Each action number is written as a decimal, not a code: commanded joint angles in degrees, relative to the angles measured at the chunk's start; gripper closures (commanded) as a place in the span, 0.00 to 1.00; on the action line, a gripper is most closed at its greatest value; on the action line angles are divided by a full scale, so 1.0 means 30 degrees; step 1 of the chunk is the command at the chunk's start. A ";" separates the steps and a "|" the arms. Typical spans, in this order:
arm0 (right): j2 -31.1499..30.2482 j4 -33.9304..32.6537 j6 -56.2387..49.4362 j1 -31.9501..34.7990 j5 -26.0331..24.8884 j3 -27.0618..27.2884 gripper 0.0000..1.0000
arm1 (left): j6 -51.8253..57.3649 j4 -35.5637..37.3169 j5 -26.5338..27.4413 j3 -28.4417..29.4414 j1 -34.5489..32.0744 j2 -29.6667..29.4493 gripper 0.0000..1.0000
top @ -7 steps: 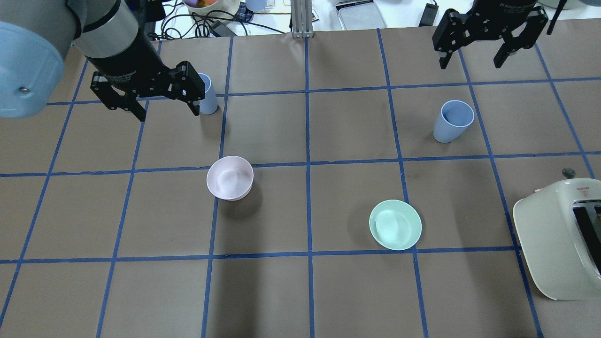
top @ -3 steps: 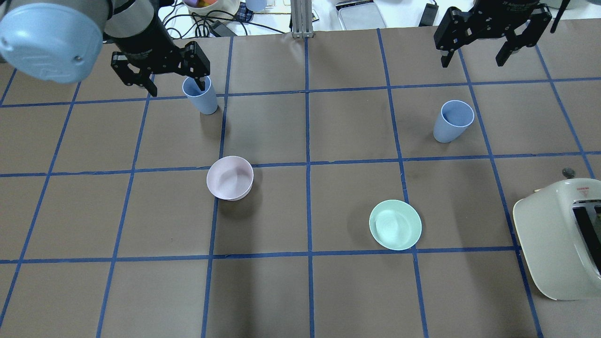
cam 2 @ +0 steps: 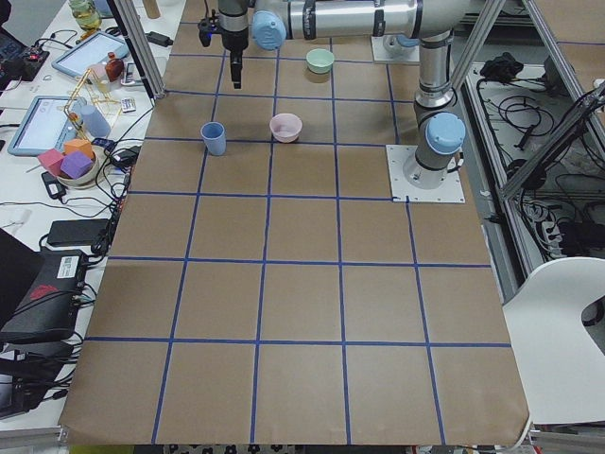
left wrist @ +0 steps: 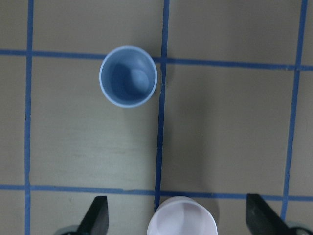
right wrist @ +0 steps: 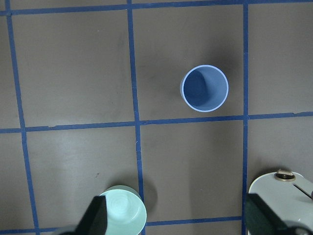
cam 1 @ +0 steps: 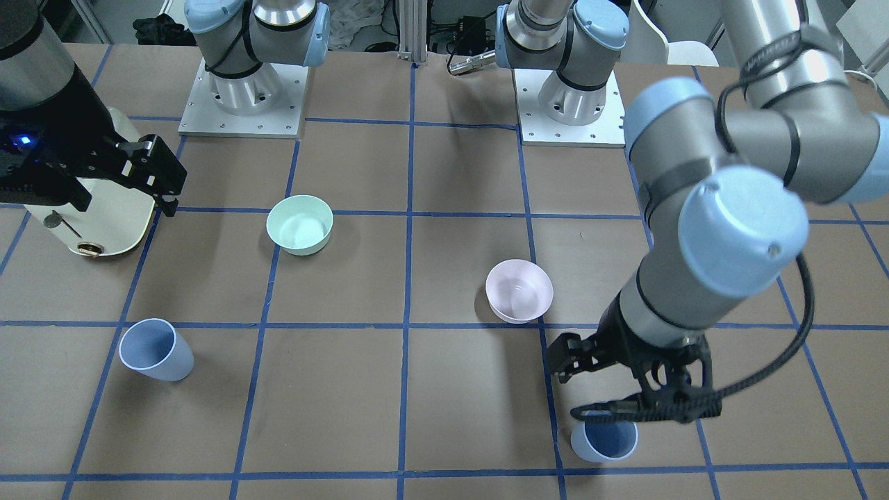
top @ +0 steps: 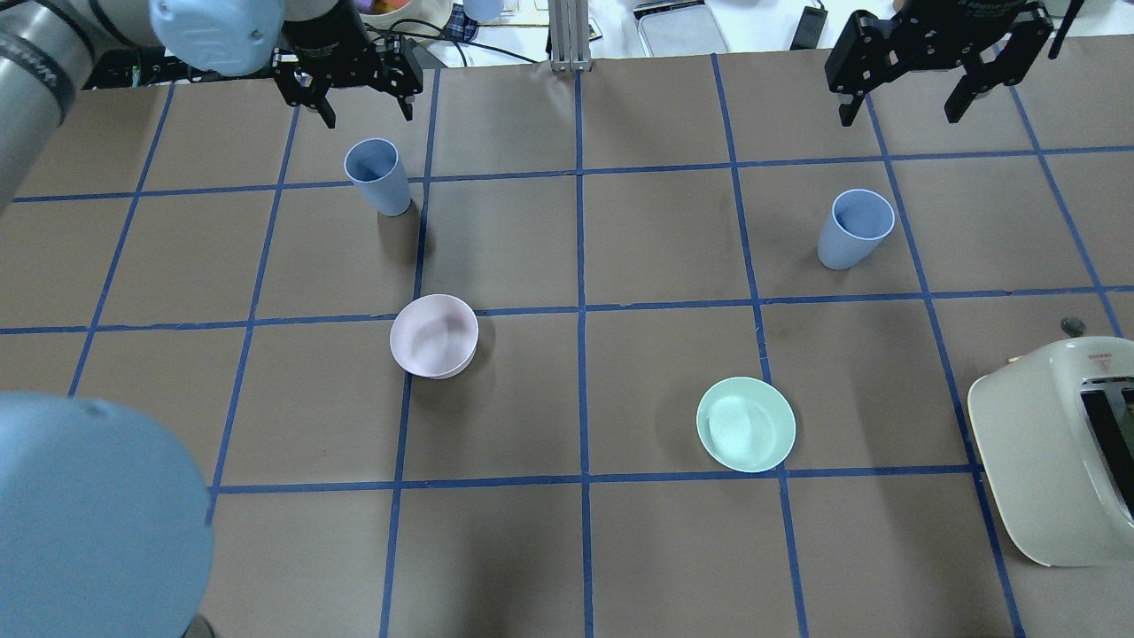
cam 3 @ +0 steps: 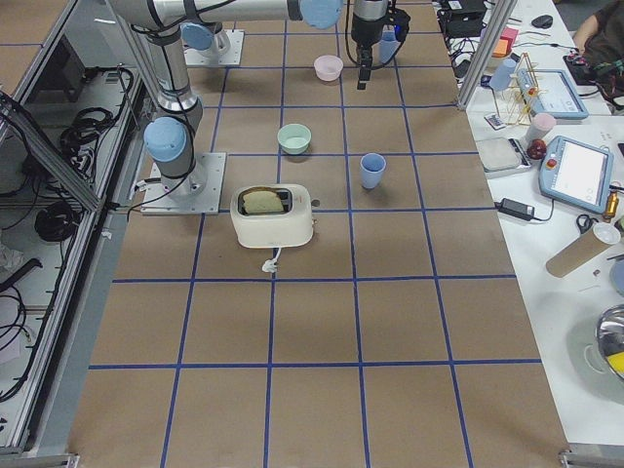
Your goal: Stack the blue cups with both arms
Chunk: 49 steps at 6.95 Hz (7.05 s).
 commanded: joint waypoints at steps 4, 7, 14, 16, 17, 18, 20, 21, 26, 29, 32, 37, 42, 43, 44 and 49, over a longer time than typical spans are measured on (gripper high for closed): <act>-0.0138 0.0090 0.0108 0.0141 0.0235 0.0018 0.00 | 0.0900 0.1512 0.0814 0.0653 0.0119 -0.3746 0.82; -0.0080 0.0061 0.0254 0.0610 0.0264 0.0076 0.00 | 0.0554 0.1543 0.0698 0.0917 -0.0054 -0.3458 1.00; -0.0080 0.0090 0.0079 0.0522 0.0089 0.0106 0.00 | -0.8003 0.2042 -0.0681 0.0949 -0.6907 -0.3132 1.00; -0.0080 0.0090 0.0079 0.0522 0.0001 0.0106 0.00 | -0.7974 0.2129 -0.0651 0.0888 -0.6911 -0.3365 0.85; -0.0051 0.0090 0.0049 0.0522 0.0030 0.0106 0.00 | -0.7974 0.2129 -0.0622 0.0888 -0.6911 -0.3396 0.01; -0.0050 0.0090 0.0049 0.0522 0.0059 0.0106 0.00 | -0.7945 0.1868 -0.0564 0.0888 -0.6882 -0.3367 0.00; -0.0050 0.0119 0.0049 0.0522 0.0030 0.0106 0.00 | -0.8845 0.1076 -0.0563 0.1267 -0.6650 -0.2552 0.00; -0.0050 0.0090 0.0049 0.0522 0.0030 0.0106 0.00 | -0.9027 -0.0840 -0.0621 0.1645 -0.6213 -0.1444 0.00; 0.3513 -0.2680 -0.0709 -0.2689 -0.0056 0.0106 0.00 | -0.3300 -0.6836 -0.1295 -0.0505 -0.2407 0.5030 0.00; 0.6387 -0.4768 -0.1883 -0.3140 -0.0087 0.0367 0.00 | -0.2182 -0.3543 -0.0713 -0.5105 -0.1553 0.7934 0.00; 0.6424 -0.6120 -0.2529 -0.3257 -0.0058 0.2271 0.00 | -0.0423 -0.3644 -0.0591 -0.5441 -0.0497 0.8557 0.00; 0.6659 -0.8377 -0.2558 -0.3286 0.0145 0.4149 0.89 | -0.0357 -0.3672 -0.0475 -0.5441 -0.0583 0.8733 0.00; 0.5727 -0.8377 -0.2559 -0.3199 0.0147 0.3769 1.00 | -0.0357 -0.3760 -0.0446 -0.5470 -0.0496 0.8879 0.00; 0.5083 -0.8290 -0.2471 -0.3054 0.0205 0.3768 1.00 | -0.0357 -0.3731 -0.0446 -0.5470 -0.0495 0.8908 0.00; 0.4236 -0.8289 -0.2151 -0.2240 0.0525 0.3739 1.00 | -0.0357 -0.3760 -0.0446 -0.5470 -0.0466 0.8909 0.00; 0.6764 -0.6562 0.8789 0.5459 0.0588 -0.2282 1.00 | -0.0358 -0.3586 -0.0474 -0.5499 -0.0437 0.8793 0.00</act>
